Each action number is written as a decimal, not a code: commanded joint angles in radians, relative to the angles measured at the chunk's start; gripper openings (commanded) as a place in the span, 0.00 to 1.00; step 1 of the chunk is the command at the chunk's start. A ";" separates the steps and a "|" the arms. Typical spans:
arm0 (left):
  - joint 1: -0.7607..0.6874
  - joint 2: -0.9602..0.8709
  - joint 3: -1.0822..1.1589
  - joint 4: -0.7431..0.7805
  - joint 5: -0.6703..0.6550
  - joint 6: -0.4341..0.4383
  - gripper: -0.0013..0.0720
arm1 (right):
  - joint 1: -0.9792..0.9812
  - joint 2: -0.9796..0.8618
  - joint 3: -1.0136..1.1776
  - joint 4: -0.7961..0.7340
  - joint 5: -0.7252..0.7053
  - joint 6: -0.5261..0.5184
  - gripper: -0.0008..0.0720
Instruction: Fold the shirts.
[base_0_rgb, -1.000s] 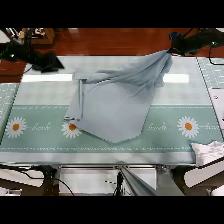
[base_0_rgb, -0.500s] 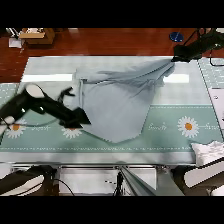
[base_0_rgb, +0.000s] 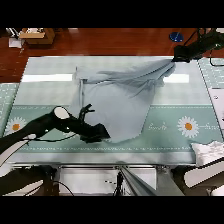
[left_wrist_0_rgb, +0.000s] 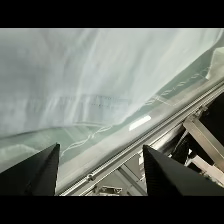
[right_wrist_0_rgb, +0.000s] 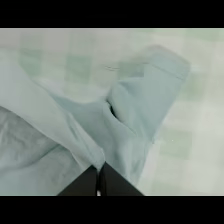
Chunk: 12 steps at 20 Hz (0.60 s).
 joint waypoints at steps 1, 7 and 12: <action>-0.060 -0.066 -0.006 -0.074 0.066 0.018 0.85 | 0.000 0.001 0.001 0.000 0.001 -0.002 0.04; -0.059 -0.079 -0.006 -0.234 0.271 0.040 0.66 | 0.000 0.001 0.001 0.009 0.000 -0.002 0.04; -0.059 -0.079 -0.006 -0.282 0.345 0.038 0.28 | 0.000 0.001 0.001 0.009 0.000 -0.002 0.04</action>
